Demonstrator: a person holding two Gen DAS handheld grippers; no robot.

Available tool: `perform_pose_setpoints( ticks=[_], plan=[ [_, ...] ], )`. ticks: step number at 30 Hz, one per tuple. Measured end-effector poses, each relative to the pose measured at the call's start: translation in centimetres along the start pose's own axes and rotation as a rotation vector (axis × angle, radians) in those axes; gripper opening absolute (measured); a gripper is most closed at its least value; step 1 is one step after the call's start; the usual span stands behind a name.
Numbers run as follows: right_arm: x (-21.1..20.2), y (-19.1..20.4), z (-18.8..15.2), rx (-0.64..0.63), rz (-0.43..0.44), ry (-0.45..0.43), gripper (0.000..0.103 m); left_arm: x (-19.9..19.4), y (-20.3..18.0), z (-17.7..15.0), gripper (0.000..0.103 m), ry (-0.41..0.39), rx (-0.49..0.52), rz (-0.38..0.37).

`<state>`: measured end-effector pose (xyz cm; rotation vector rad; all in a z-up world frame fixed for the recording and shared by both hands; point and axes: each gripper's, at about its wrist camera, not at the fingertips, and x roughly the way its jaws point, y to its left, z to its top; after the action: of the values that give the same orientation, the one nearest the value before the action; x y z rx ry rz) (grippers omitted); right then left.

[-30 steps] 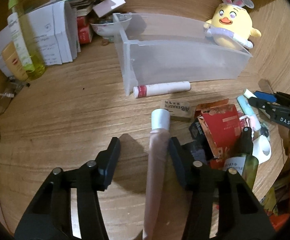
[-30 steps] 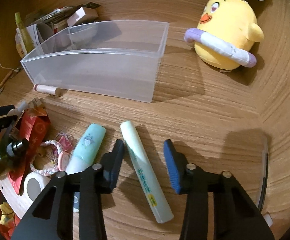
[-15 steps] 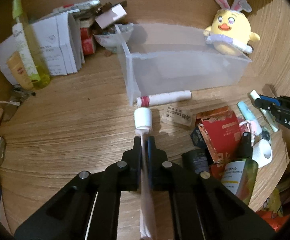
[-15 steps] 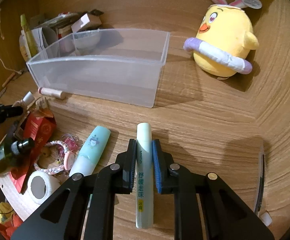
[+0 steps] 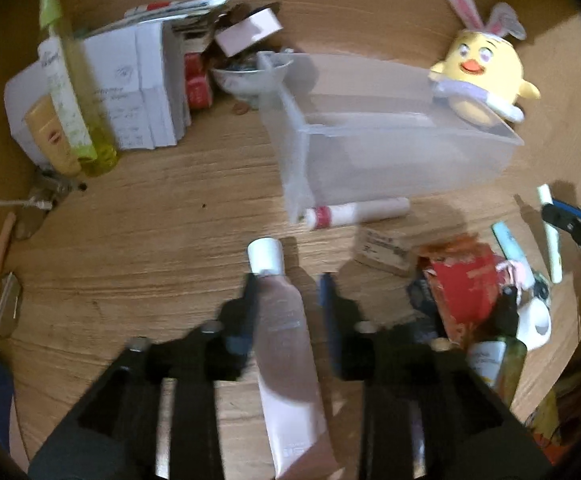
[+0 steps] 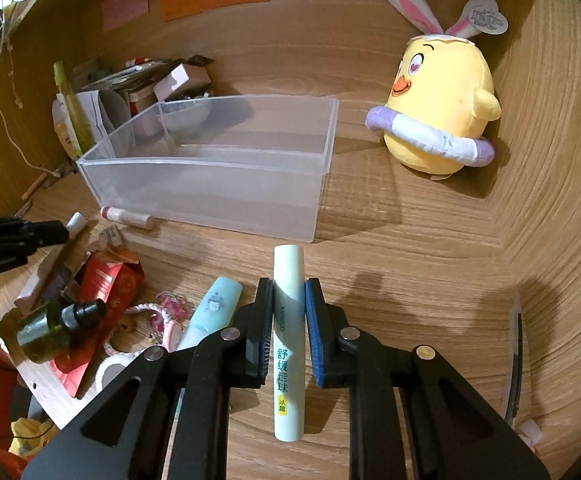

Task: Organize objects
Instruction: 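Lift the pink tube with left tool while right tool carries the pen over the bin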

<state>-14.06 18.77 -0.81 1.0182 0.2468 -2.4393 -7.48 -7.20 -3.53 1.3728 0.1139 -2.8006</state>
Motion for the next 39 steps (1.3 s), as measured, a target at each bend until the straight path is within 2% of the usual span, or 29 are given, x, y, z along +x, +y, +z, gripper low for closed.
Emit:
perform_pose_setpoints(
  ticks=[3,10,11,12,13,14,17,25,32,39],
  plan=[
    [-0.4,0.0,0.5,0.002,0.004,-0.019,0.014,0.1,0.6,0.2,0.048,-0.012,-0.009,0.022],
    [-1.3,0.3,1.9,0.002,0.007,-0.073,0.014,2.4,1.0,1.0,0.047,0.06,0.0,0.006],
    [-1.4,0.4,2.1,0.004,0.008,-0.08,0.014,2.6,1.0,1.1,0.046,0.063,0.001,0.001],
    [-1.5,0.4,2.3,0.008,0.007,-0.09,0.014,2.6,0.9,1.2,0.035,0.054,0.006,0.009],
    [-1.6,0.4,2.5,0.01,0.007,-0.096,0.014,2.7,0.8,1.2,0.03,0.053,0.013,0.012],
    [-1.7,0.4,2.7,0.012,0.006,-0.104,0.014,2.7,0.7,1.2,0.021,0.051,0.018,0.013],
    [-1.9,0.2,3.2,0.02,0.007,-0.12,0.014,2.4,0.7,1.2,0.02,0.038,0.018,0.01],
    [-3.4,-0.1,4.9,0.043,0.017,-0.19,0.014,-1.3,-0.3,1.6,0.02,-0.082,0.053,0.062],
    [-4.7,0.3,6.7,0.033,0.023,-0.253,0.014,-5.6,-1.1,3.7,0.02,-0.225,0.064,0.058],
    [-4.8,0.8,8.8,0.023,0.036,-0.292,0.014,-8.9,-1.3,5.8,0.02,-0.331,0.043,0.045]
  ],
)
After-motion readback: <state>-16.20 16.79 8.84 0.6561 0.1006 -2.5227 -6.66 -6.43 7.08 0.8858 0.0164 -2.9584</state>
